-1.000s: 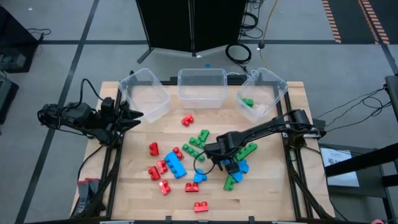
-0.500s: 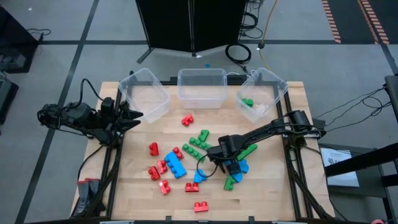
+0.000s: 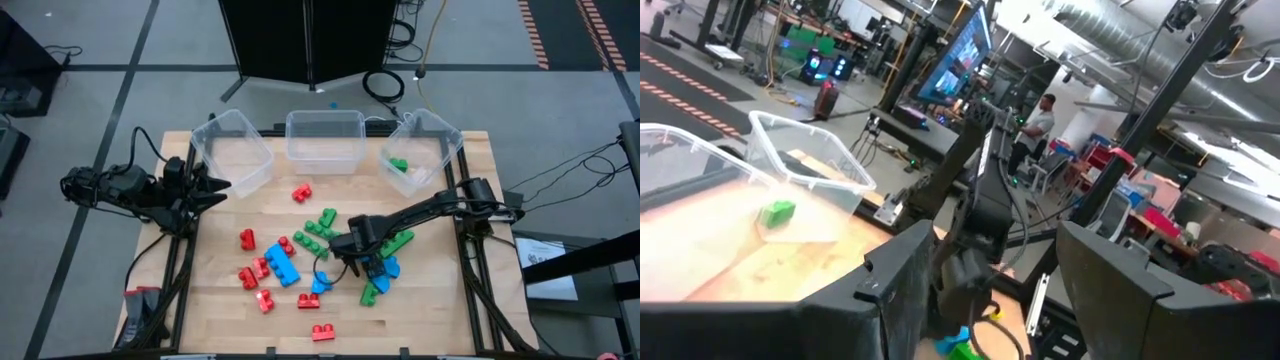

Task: Sort blocks
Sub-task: Put the blue game piece into the middle transparent bin

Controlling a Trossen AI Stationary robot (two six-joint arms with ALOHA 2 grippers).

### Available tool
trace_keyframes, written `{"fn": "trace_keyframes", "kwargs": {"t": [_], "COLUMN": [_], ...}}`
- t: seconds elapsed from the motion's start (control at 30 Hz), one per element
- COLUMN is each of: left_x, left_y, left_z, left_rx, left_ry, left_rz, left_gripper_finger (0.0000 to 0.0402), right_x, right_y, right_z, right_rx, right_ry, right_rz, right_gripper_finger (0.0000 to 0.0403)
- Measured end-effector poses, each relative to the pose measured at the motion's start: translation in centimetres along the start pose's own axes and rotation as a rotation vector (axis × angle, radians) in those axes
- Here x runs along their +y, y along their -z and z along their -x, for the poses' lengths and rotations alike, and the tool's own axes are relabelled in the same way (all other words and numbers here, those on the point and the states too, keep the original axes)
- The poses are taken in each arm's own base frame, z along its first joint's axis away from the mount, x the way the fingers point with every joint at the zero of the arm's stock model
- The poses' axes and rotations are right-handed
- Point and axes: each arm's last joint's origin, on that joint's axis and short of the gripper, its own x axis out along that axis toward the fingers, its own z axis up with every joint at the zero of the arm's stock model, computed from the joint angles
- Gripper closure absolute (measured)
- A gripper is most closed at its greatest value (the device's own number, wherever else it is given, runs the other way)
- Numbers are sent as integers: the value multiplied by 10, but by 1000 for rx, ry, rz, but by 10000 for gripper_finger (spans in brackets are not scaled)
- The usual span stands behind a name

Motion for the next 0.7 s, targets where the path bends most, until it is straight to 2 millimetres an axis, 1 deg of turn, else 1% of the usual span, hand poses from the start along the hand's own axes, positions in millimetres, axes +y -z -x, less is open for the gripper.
{"fn": "trace_keyframes", "kwargs": {"t": [0.13,0.2,0.33,0.47,0.57,0.63,0.7], "left_x": [0,0,0,0,1,1,3], "left_y": [0,0,0,0,0,1,3], "left_z": [0,0,0,0,0,0,0], "left_rx": [2,3,1,-4,-8,-1,14], "left_ry": [-1,-1,-1,-12,-24,-33,-49], "left_rz": [-1,-1,-1,-2,-10,-14,-22], "left_gripper_finger": [192,192,192,192,192,192,192], "right_x": [-15,-25,-53,-89,-121,-145,-169], "right_y": [-2,-2,2,12,22,29,35], "right_z": [33,50,100,146,182,201,215], "right_rx": [-75,-102,-243,-391,-531,-624,-724], "right_ry": [16,64,187,279,398,461,513], "right_rz": [-34,-55,-118,-224,-338,-419,-503], "right_gripper_finger": [123,123,123,123,123,123,123]}}
